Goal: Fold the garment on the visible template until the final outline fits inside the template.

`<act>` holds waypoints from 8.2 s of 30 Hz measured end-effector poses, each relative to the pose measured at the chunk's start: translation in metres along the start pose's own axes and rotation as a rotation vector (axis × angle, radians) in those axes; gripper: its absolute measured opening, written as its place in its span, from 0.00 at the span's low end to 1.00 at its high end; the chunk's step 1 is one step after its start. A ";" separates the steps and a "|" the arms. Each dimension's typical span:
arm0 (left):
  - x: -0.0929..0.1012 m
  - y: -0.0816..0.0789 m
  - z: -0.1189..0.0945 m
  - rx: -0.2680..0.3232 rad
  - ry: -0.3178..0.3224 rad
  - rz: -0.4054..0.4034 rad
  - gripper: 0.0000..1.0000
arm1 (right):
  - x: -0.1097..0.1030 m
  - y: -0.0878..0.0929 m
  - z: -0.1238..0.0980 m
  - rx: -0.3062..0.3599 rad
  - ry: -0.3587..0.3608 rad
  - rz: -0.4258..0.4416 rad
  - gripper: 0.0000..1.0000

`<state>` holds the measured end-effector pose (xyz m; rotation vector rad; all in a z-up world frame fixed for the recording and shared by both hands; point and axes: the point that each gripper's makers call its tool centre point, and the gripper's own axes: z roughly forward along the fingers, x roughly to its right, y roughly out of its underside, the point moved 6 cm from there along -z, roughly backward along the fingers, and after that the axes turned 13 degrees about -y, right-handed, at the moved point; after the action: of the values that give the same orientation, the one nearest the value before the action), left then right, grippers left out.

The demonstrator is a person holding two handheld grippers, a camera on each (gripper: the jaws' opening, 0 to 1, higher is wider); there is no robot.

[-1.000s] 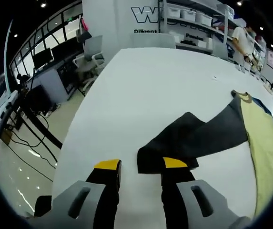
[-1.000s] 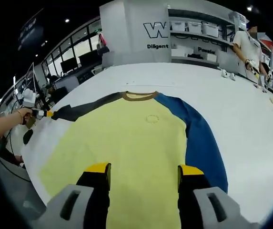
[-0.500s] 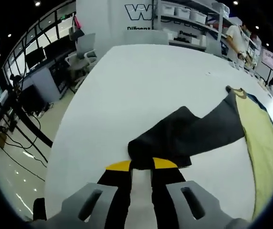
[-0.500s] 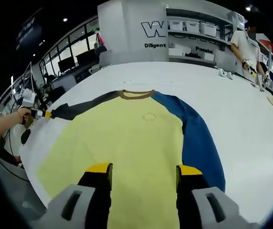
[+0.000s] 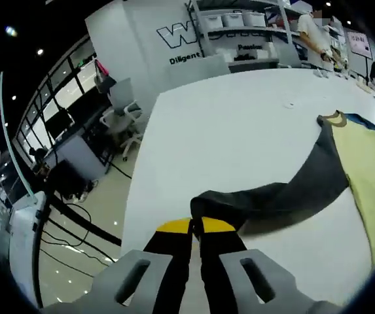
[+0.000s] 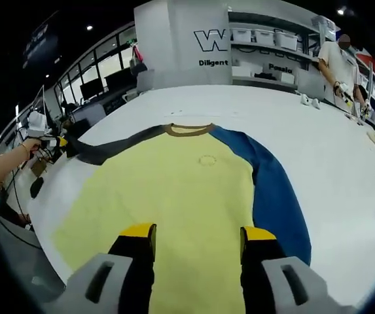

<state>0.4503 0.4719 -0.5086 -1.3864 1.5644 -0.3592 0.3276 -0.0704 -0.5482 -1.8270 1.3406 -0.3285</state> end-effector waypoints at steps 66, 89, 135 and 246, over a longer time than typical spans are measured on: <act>0.364 -0.137 -0.114 0.469 0.576 0.358 0.05 | 0.032 0.020 -0.018 0.003 0.041 0.072 0.50; 0.349 -0.134 -0.112 0.278 0.686 0.075 0.40 | 0.034 -0.012 -0.005 0.064 0.016 0.022 0.50; 0.227 -0.035 -0.046 -0.108 0.426 -0.179 0.54 | 0.038 -0.122 0.136 0.006 -0.210 -0.122 0.42; 0.238 -0.008 -0.042 -0.183 0.507 -0.183 0.04 | -0.134 -0.132 0.244 -0.161 -0.555 -0.912 0.21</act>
<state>0.4515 0.2448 -0.5921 -1.6736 1.9176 -0.7391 0.5163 0.1723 -0.5690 -2.3487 0.1089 -0.1496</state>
